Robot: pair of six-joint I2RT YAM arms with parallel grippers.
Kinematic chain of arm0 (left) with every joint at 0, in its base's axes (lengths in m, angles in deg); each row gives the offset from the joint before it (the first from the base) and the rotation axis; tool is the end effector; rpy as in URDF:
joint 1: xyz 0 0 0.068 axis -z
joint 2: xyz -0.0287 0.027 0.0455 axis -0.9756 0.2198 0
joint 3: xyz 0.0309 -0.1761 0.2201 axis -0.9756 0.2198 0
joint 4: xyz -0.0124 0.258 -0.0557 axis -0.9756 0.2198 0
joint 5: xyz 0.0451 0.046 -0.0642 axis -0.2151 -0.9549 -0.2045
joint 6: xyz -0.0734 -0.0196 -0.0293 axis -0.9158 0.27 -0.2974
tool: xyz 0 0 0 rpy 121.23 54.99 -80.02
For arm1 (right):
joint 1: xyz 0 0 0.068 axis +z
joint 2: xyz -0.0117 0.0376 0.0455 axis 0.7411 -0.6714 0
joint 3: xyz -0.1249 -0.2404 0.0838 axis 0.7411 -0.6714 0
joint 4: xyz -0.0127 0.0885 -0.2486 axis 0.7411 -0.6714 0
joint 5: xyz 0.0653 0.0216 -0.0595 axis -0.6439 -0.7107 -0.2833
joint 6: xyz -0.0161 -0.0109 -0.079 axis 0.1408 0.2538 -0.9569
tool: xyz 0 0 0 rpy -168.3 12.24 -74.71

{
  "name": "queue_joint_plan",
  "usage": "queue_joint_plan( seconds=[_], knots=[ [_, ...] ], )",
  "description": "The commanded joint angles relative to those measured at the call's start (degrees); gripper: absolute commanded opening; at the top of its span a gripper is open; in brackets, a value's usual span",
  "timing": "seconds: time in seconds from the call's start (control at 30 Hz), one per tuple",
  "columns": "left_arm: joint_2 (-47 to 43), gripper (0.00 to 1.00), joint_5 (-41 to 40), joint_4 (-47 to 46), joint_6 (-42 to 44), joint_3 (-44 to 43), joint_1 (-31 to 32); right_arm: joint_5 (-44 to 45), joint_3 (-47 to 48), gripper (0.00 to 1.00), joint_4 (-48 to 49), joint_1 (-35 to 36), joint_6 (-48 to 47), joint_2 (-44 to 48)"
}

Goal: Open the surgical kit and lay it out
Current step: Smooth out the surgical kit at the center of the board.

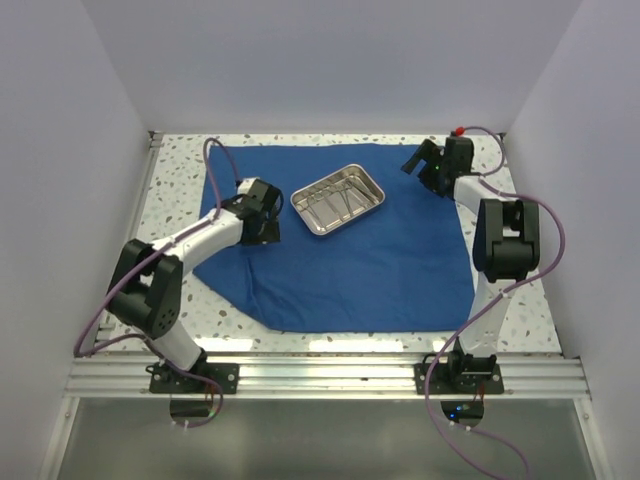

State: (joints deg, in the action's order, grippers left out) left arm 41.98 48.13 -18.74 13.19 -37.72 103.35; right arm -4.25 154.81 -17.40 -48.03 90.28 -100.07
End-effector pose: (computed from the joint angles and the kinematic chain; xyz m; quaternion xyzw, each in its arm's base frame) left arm 0.3272 -0.1277 0.1893 -0.1096 0.9471 0.0666 0.2942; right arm 0.5004 0.0080 0.1750 0.2360 0.8584 0.1932 0.4125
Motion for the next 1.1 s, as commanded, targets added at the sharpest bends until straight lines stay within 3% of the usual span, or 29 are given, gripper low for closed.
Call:
queue_joint_plan(
  seconds=[0.0, 0.23, 0.3, 0.43, 0.53, 0.57, 0.6, 0.77, 0.8, 0.9, 0.93, 1.0, 1.07],
  knots=[
    [-4.9, 0.96, -4.7, 5.2, -5.7, 4.6, 2.3, -2.5, -0.6, 0.99, 2.6, -1.6, 1.7, 2.0],
    [-6.6, 0.94, -6.5, 8.3, -16.2, 13.7, 8.9, -4.6, -0.7, 0.99, 3.3, -2.7, 3.4, 1.2],
    [-6.4, 0.88, -7.2, 9.3, -19.5, 15.9, 10.5, -5.5, -0.7, 0.99, 3.9, -2.9, 4.0, 1.1],
    [-9.1, 0.61, -8.3, 11.5, -24.6, 18.2, 12.8, -6.8, -0.7, 0.99, 4.2, -3.0, 4.8, 0.4],
    [-12.5, 0.29, -10.4, 15.2, -28.3, 19.5, 13.9, -7.8, -0.6, 0.99, 4.6, -3.1, 5.6, 0.0],
    [-13.3, 0.07, -11.7, 16.5, -29.6, 19.7, 13.9, -8.0, -0.6, 0.99, 4.8, -3.2, 6.0, -0.1],
    [-15.2, 0.0, -12.5, 19.7, -32.9, 19.7, 13.9, -8.3, -0.6, 0.99, 4.9, -3.3, 6.2, -0.2],
    [-22.3, 0.0, -17.5, 31.5, -45.6, 19.4, 15.9, -10.3, -0.6, 0.99, 5.8, -3.7, 7.6, -0.9],
    [-24.3, 0.0, -18.3, 37.2, -51.3, 19.0, 16.0, -10.5, -0.4, 0.99, 5.8, -3.7, 7.8, -0.9],
    [-28.9, 0.36, -19.6, 42.2, -58.8, 18.2, 16.8, -11.8, -0.3, 0.99, 6.3, -3.8, 8.7, -1.5],
    [-30.7, 0.75, -19.2, 42.3, -60.0, 18.5, 16.9, -12.3, -0.3, 0.99, 6.4, -3.8, 9.0, -1.6],
    [-36.2, 0.99, -18.0, 41.7, -62.4, 19.3, 17.2, -12.6, -0.1, 0.99, 6.8, -3.8, 9.4, -2.1],
    [-38.7, 1.0, -18.0, 42.3, -63.9, 18.2, 18.6, -13.1, 0.1, 0.99, 6.8, -3.9, 9.9, -2.5]
  ],
)
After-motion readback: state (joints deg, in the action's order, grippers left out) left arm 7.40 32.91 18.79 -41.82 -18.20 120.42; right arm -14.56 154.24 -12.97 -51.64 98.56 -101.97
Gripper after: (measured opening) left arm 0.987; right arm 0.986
